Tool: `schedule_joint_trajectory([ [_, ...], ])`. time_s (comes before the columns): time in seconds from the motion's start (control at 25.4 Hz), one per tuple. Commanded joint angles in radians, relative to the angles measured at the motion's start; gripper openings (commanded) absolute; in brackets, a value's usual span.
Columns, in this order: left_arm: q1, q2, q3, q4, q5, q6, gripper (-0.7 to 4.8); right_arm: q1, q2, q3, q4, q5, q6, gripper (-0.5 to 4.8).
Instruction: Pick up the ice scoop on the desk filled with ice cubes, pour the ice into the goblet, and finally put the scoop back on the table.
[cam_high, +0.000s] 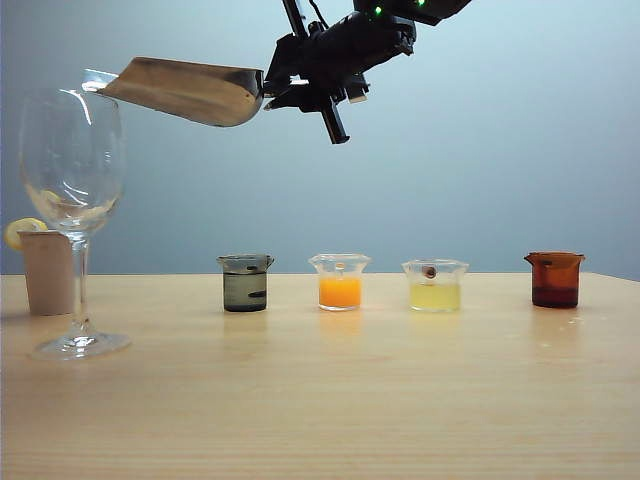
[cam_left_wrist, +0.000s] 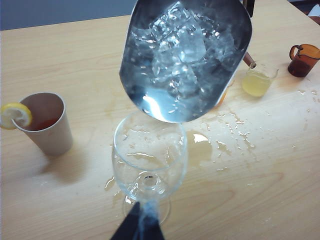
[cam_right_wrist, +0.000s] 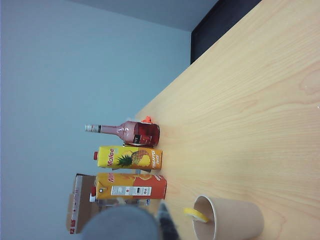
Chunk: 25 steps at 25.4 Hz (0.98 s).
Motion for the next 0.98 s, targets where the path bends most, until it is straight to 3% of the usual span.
schedule_joint_trajectory([
  [0.04,0.000,-0.003,0.003,0.012,0.005,0.000,-0.05,0.001,-0.012,0.014,0.011,0.000,0.024,-0.07],
  [0.47,0.000,-0.003,0.003,0.012,0.004,0.000,-0.05,0.001,-0.012,0.100,-0.091,-0.008,0.013,-0.07],
  [0.98,0.000,-0.003,0.003,0.012,0.005,0.000,-0.05,0.026,-0.012,0.101,-0.070,0.019,-0.086,-0.07],
])
